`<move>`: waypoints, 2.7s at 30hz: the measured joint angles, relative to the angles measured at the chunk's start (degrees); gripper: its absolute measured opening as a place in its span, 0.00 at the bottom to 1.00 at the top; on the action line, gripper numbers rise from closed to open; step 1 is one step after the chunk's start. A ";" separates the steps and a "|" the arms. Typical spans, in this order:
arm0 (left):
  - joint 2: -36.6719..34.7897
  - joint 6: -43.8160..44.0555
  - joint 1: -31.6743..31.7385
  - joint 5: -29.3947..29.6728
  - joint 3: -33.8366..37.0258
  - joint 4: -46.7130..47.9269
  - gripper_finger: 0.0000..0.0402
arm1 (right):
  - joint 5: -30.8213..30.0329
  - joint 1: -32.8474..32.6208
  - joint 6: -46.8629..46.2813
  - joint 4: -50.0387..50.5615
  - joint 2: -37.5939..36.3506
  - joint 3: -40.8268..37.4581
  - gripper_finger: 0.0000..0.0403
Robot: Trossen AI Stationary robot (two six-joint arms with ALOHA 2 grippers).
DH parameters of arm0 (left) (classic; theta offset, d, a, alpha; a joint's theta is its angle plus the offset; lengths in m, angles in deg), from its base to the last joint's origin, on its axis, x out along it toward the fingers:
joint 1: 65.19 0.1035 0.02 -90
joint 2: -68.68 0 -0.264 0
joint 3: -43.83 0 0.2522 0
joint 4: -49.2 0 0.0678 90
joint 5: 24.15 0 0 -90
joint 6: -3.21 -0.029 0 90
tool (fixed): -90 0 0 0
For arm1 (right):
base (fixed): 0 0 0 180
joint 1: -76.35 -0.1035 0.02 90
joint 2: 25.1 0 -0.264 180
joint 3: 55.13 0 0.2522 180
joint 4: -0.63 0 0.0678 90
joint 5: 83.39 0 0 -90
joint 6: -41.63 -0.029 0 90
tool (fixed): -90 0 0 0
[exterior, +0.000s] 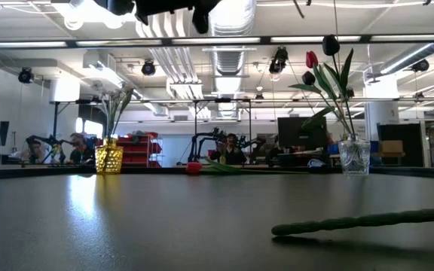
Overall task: Sort flowers into vase by color
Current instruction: Put the white tulip into the yellow vase
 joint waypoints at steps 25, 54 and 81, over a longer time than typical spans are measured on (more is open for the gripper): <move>0.11 6.14 -3.51 2.65 0.00 -5.24 0.29 | 0.26 0.01 6.40 -13.40 7.77 -0.03 0.03; 8.50 -5.72 -1.34 -1.54 -24.50 15.54 0.22 | 0.52 0.03 8.20 -12.24 8.06 -0.02 0.03; 3.67 -18.03 -0.18 8.63 -26.47 31.93 0.00 | -4.92 0.16 7.58 -8.85 6.28 -0.02 0.46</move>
